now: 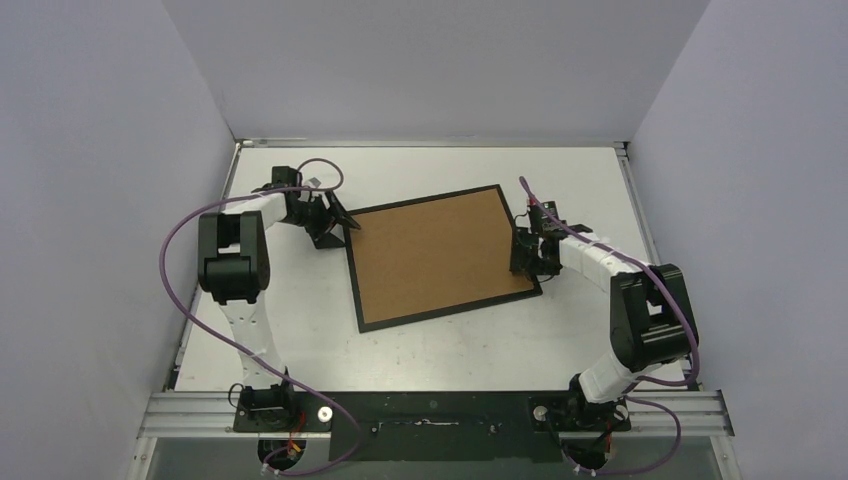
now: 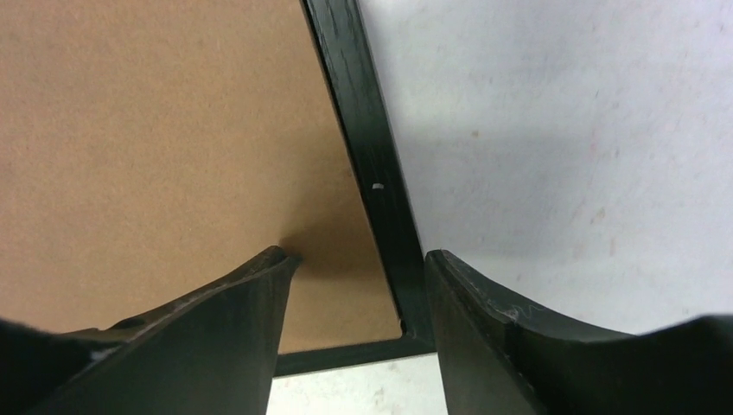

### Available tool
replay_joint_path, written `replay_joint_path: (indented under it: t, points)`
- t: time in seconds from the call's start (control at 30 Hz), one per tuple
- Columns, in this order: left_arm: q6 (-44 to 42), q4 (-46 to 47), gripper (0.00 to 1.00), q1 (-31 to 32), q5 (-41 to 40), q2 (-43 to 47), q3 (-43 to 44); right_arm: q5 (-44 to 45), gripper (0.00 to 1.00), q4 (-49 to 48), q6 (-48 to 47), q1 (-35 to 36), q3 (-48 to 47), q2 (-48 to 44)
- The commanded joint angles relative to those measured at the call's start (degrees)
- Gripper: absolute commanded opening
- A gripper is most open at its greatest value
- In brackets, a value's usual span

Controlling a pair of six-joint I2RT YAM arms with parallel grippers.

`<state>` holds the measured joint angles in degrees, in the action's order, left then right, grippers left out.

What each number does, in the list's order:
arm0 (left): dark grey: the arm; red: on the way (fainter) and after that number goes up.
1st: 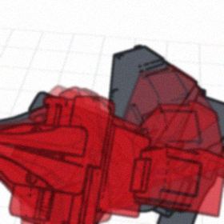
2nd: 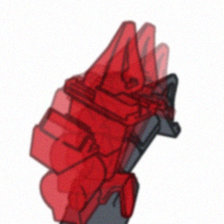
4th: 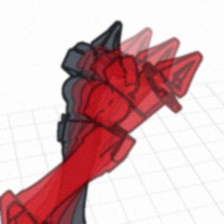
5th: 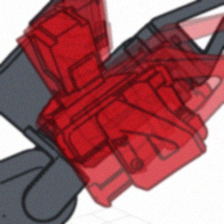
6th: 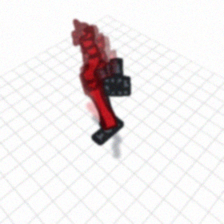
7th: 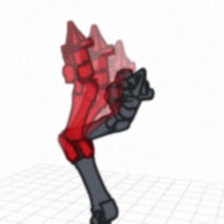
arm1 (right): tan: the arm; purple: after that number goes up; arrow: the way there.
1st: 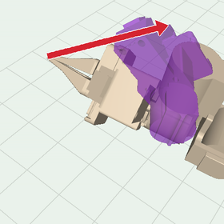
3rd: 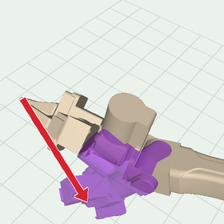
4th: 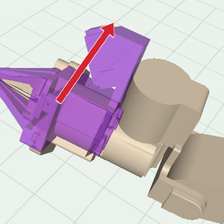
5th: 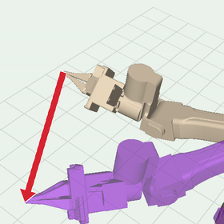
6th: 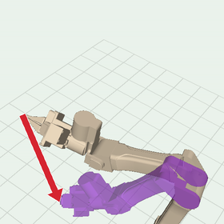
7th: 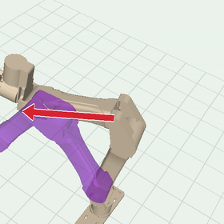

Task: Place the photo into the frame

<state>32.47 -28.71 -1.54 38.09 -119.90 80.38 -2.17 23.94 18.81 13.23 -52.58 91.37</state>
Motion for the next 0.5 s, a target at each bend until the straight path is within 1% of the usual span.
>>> replay_joint_path:
  t: [0.0, 0.1, 0.23, 0.33, 0.47]
  points:
    - [-3.28, -2.89, 0.65, 0.49, -2.93, -1.46, 3.19, 2.00, 0.61, 6.94, 5.18, -1.26, -5.32, -3.79]
    - [-4.05, -2.76, 0.65, 0.49, -4.07, -0.14, 3.42, -1.85, 0.64, 3.97, 7.81, -3.80, -9.41, -3.09]
    - [-5.73, -3.29, 0.66, 0.48, -5.74, 0.21, 4.70, -8.15, 0.66, -1.45, 9.40, -4.82, -15.09, 2.45]
    - [-5.60, -3.63, 0.66, 0.45, -5.77, -0.08, 5.34, -11.54, 0.62, -2.61, 9.76, -5.25, -21.04, 9.45]
    - [-4.97, -0.87, 0.67, 0.59, -5.80, -0.11, 4.14, -16.06, 0.54, -5.74, 9.56, -5.41, -28.54, 17.36]
